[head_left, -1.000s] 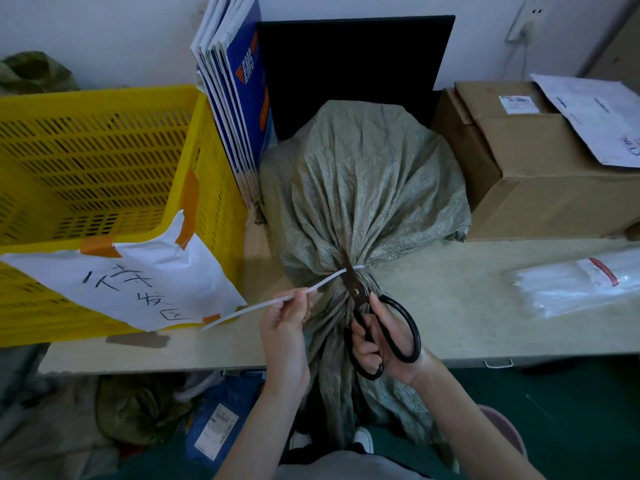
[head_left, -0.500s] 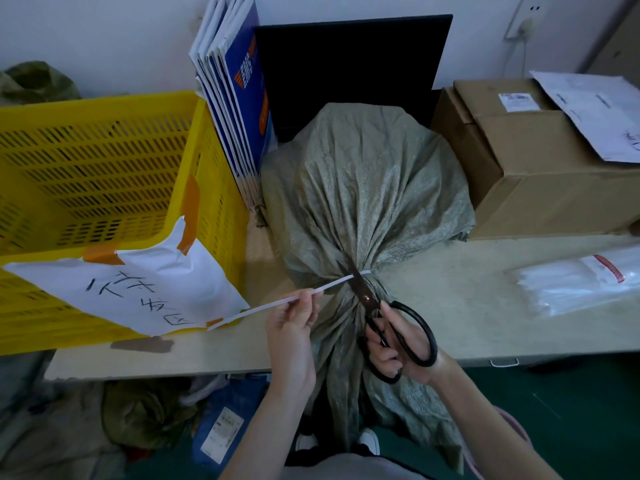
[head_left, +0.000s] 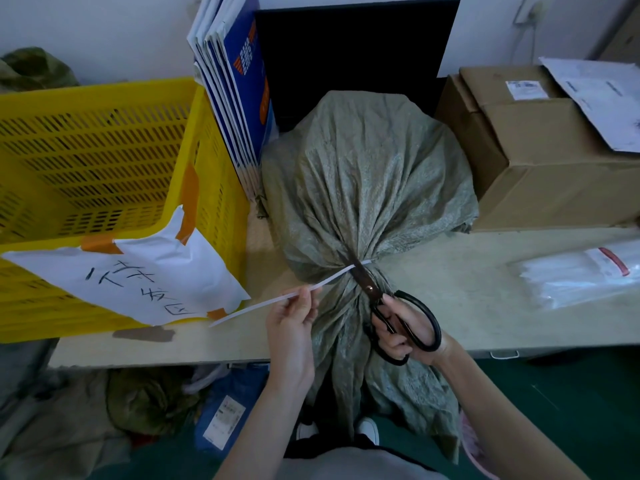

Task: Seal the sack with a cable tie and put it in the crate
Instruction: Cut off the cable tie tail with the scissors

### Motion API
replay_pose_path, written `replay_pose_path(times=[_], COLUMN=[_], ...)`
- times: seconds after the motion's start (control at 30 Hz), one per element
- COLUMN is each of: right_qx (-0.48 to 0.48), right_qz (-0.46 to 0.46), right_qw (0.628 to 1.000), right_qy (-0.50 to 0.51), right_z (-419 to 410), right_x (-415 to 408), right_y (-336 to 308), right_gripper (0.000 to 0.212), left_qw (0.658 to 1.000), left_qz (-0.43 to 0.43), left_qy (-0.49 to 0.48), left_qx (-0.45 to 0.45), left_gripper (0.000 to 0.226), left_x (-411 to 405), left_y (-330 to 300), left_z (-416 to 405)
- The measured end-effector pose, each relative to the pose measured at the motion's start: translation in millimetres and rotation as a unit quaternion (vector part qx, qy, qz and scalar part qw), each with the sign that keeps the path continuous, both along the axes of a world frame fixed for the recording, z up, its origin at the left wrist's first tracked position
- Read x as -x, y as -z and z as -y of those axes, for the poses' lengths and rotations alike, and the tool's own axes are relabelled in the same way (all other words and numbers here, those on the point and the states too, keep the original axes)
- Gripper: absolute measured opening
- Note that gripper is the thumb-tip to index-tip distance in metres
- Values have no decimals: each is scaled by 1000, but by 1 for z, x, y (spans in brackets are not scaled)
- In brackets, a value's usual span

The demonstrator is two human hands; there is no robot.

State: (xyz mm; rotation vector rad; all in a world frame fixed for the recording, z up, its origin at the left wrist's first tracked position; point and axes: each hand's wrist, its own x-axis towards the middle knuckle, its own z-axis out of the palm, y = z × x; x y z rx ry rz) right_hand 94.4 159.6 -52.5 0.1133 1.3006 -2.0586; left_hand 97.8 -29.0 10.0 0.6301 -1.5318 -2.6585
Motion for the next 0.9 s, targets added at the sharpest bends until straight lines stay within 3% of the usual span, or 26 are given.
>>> replay_pose_path(times=[0.17,0.37,0.47,0.6,0.73,0.9], right_qx=[-8,-104,-160,-160,-211,-432], right_qz=[-44,-123,-171,-151,-89,-38], right_qw=[998,985,963,939,894,810], right_qy=[43,66,136,265,386,395], right_z=[1,2,1,-6,-24,-51], right_x=[2,-6,-17,-30,-32,-24], right_y=[-10,-22,-19,-12,0,20], right_gripper=[48,51,63,45,32,42], left_qw=[999,998,999,1000,998,995], left_qz=[11,33,33,29,42,45], left_qy=[-18,-27,-15,11,22,58], left_qx=[-44,-37,-26,1,42,63], left_gripper=[40,21,27,30,21,16], left_x=[3,4,3,1,1,4], left_y=[-2,-3,-2,-2,-1,-1], left_z=[8,11,9,2,-10,-23])
